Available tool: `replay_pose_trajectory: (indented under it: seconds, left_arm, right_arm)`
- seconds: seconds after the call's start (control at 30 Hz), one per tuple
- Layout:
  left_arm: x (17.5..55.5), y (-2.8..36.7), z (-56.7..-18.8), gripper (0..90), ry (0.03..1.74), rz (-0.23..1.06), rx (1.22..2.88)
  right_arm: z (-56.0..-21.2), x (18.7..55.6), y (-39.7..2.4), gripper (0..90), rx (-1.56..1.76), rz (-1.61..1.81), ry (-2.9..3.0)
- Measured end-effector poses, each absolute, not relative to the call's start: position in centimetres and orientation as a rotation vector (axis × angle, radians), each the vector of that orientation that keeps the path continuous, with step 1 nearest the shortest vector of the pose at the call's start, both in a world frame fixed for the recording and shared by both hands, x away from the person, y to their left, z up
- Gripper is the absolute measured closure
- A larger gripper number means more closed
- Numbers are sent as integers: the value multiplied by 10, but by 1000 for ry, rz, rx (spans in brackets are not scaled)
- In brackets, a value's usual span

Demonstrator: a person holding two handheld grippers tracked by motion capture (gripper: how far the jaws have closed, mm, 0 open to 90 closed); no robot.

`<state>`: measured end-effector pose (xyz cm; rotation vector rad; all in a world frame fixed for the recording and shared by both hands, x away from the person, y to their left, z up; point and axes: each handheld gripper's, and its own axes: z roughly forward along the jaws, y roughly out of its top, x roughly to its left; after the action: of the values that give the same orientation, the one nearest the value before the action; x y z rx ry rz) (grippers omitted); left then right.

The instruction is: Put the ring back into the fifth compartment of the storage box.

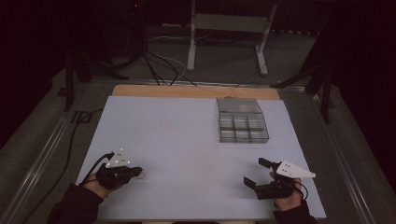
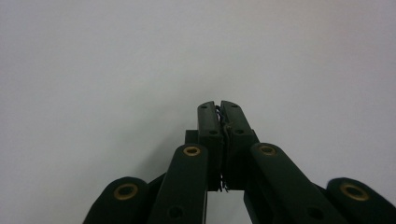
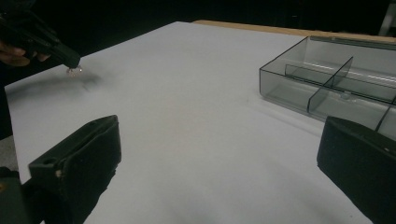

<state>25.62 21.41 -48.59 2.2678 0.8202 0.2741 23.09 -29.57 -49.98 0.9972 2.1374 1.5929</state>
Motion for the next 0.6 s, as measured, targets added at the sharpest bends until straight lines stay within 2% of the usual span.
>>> replay_pose_trajectory:
  seconds: [0.6]
  left_arm:
    - [286, 170, -481, 900, 700, 226, 2274]
  right_arm:
    - [-500, 230, -296, 0, 998, 1598, 2139]
